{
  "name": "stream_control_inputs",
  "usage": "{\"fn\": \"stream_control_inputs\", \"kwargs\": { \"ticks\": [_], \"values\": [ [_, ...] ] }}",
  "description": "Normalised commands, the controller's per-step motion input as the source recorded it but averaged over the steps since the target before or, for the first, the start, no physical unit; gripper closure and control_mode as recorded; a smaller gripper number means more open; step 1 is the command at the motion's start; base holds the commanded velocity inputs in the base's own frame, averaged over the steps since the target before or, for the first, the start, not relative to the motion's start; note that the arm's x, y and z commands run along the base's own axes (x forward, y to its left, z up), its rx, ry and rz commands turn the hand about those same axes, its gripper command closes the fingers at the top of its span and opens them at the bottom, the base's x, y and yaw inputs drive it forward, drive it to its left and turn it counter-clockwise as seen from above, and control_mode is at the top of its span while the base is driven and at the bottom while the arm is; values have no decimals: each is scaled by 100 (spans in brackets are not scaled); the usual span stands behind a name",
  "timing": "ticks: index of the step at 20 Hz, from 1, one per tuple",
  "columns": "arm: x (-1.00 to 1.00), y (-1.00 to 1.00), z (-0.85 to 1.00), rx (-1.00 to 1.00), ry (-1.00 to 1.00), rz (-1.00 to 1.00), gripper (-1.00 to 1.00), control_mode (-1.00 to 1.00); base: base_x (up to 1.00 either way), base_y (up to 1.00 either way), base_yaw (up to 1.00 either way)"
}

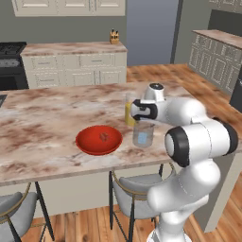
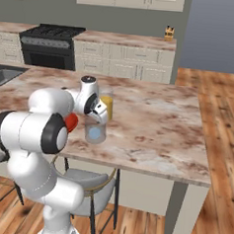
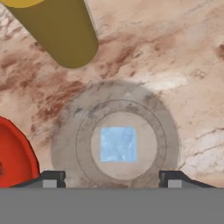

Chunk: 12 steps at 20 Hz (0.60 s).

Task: There are two ice cubes in the ice bowl. Place both ice cubes in the glass cup.

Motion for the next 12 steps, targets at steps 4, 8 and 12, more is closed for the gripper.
{"fn": "stream_control_inputs", "kwargs": {
  "ticks": [4, 8, 12],
  "values": [
    [-6, 0, 50, 1, 0, -1, -100, -100, 0, 0, 0],
    [-72, 13, 20, 0, 0, 0, -100, -100, 0, 0, 0],
    [-54, 61, 1, 0, 0, 3, -100, -100, 0, 0, 0]
  ]
}}
